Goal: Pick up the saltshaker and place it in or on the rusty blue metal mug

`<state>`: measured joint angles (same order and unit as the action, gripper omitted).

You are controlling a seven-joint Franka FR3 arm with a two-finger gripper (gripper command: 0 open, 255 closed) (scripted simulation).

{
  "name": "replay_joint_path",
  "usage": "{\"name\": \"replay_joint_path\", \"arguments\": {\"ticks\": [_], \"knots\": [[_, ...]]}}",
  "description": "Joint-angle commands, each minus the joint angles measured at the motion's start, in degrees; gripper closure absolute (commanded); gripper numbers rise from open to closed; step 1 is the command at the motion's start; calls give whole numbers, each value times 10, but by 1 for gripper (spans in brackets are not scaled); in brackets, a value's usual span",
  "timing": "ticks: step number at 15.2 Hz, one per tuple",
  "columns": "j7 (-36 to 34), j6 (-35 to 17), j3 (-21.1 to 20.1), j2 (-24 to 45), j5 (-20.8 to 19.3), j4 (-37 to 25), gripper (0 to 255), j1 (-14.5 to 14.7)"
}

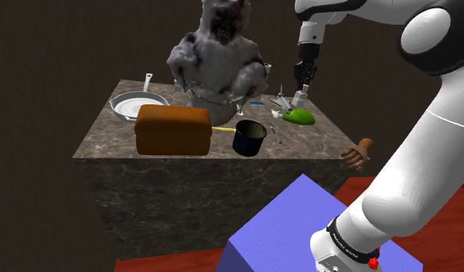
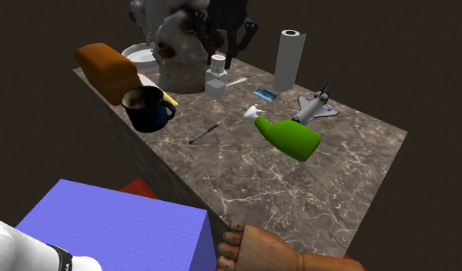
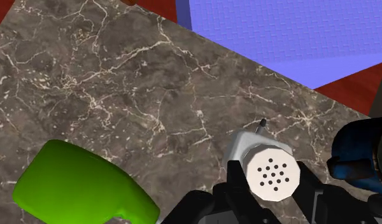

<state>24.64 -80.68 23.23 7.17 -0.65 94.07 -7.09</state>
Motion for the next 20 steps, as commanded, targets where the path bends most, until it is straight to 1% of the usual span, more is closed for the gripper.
{"name": "replay_joint_path", "arguments": {"ticks": [1,8,16,17,20], "knots": [[-32,3,-12,-20,1,17,255,18],[-133,2,-59,-70,18,65,255,70],[-243,2,-115,-90,52,79,255,124],[-255,2,-121,-90,56,79,255,130],[-253,-22,-121,-91,56,102,255,130]]}}
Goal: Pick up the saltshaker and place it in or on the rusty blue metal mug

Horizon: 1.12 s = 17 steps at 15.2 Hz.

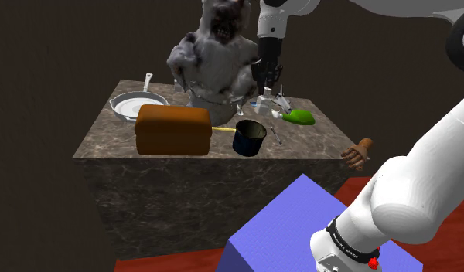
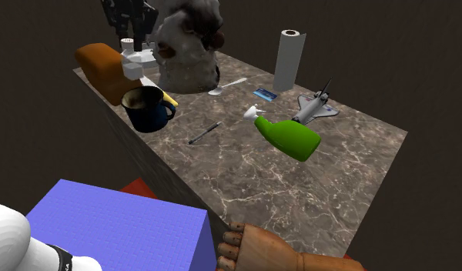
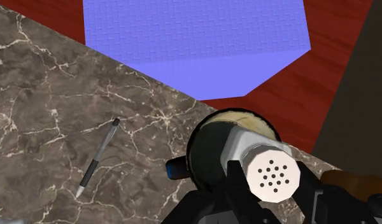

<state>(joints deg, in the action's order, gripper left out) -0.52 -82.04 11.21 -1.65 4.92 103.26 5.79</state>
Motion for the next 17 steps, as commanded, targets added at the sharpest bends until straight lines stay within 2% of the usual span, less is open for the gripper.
{"name": "replay_joint_path", "arguments": {"ticks": [1,14,17], "knots": [[-1,-16,-1,-2,0,18,255,1],[8,-113,-1,11,2,103,255,1],[9,-120,-1,12,3,108,255,1]]}}
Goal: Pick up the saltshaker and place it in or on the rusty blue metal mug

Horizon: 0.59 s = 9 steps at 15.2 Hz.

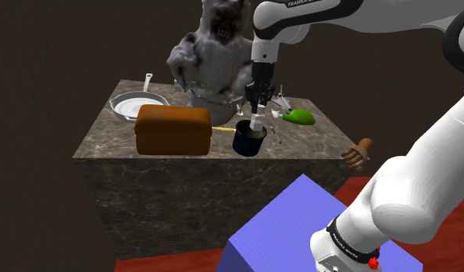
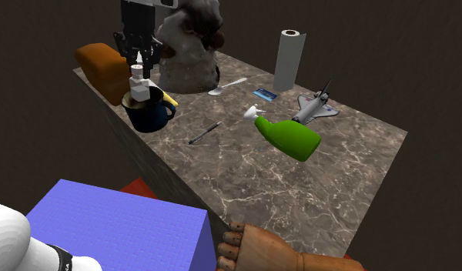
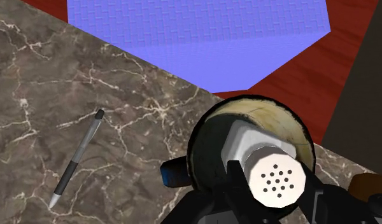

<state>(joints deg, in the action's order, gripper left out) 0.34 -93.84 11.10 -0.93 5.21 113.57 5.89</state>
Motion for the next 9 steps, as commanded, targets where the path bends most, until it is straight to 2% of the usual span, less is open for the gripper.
{"name": "replay_joint_path", "arguments": {"ticks": [1,5,6,9], "knots": [[1,-2,0,5,0,5,255,0],[1,-2,0,5,0,5,255,0],[0,-2,0,5,0,5,0,0],[1,-1,1,5,-1,4,0,-1]]}}
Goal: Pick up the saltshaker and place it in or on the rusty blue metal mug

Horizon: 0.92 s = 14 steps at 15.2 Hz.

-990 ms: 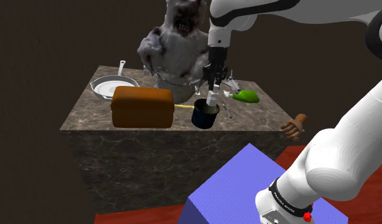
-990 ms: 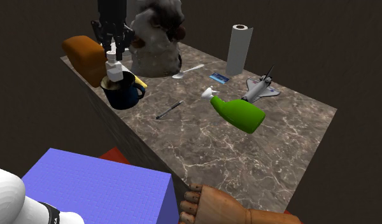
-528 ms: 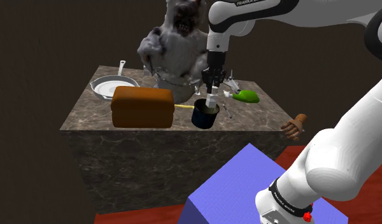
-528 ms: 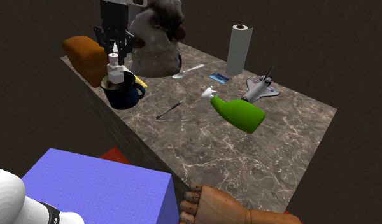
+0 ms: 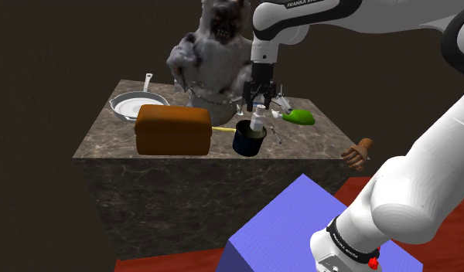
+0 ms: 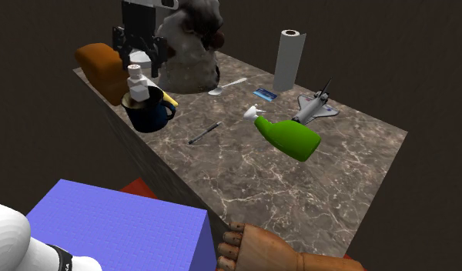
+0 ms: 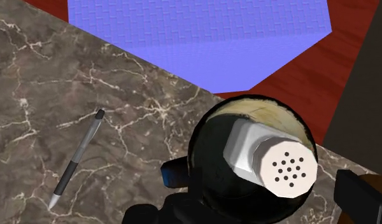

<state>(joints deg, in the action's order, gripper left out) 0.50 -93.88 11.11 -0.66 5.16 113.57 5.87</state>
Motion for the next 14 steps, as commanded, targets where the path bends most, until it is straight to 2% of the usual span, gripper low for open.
{"name": "replay_joint_path", "arguments": {"ticks": [1,2,6,14], "knots": [[1,1,1,4,0,1,0,-1],[-1,-1,0,2,0,5,0,0],[0,72,4,21,1,-86,0,-4],[0,72,4,21,1,-86,0,-4]]}}
